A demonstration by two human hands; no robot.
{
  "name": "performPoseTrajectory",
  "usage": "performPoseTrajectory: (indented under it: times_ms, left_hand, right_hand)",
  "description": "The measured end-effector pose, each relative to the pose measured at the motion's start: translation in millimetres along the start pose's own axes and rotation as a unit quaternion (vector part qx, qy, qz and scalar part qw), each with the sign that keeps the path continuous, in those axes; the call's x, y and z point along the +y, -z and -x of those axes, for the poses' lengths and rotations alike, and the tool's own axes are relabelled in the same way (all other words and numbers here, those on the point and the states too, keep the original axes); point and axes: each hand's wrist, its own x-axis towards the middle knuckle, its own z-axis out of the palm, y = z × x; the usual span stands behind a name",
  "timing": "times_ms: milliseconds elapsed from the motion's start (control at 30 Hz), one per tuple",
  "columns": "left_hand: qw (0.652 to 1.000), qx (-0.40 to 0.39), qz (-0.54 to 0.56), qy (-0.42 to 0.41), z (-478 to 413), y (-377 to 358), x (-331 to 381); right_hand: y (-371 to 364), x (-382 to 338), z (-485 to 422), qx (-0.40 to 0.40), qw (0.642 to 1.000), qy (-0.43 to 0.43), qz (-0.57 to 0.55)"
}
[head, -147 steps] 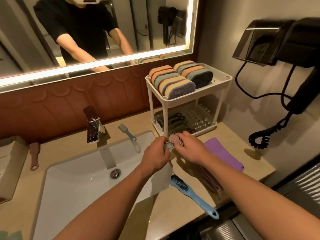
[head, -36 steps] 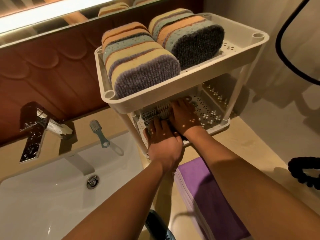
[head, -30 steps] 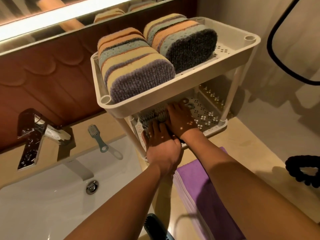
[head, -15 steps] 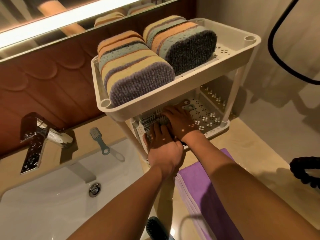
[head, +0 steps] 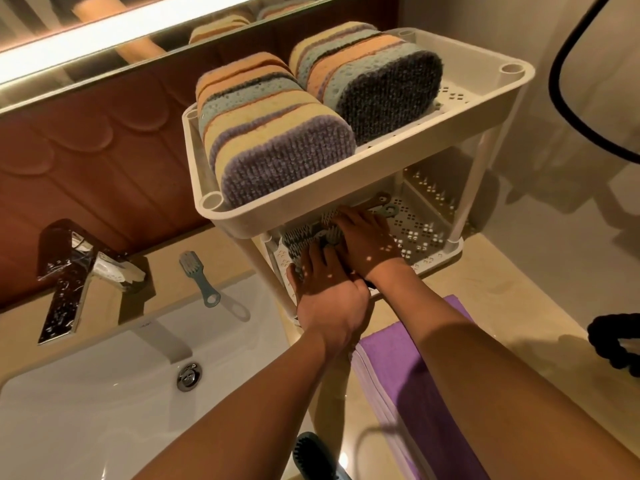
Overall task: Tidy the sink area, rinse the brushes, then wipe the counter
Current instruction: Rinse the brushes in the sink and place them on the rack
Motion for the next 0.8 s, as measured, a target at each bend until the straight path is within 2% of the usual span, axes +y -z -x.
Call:
performPoseTrajectory:
  times_ms: [233,433,667,733,800]
  left_hand:
    - [1.0,-0.013,-0.003,0.001,1,1,0]
    - [1.0,-0.006,-0.002,-0.002,0,-1,-2]
    - [1.0,0.011,-0.002,-0.027,9,4,0]
    - [0.999,-0.004,0.023,-0.034,12,12,1]
    - [0.995,-0.033,0.047,-0.077,13,20,0]
  right_hand:
    - [1,-2,1,-0.019,0.999,0.037,-0.021]
    - [5,-5,2,0.004,0.999,0.041,-0.019]
    - [43,-15,24,0.028,1.0,0.005,-0.011]
    - [55,-18,42,0.029,1.0,-0.008,0.005]
    - [64,-22,60,0.009,1.0,-0.02,0.013]
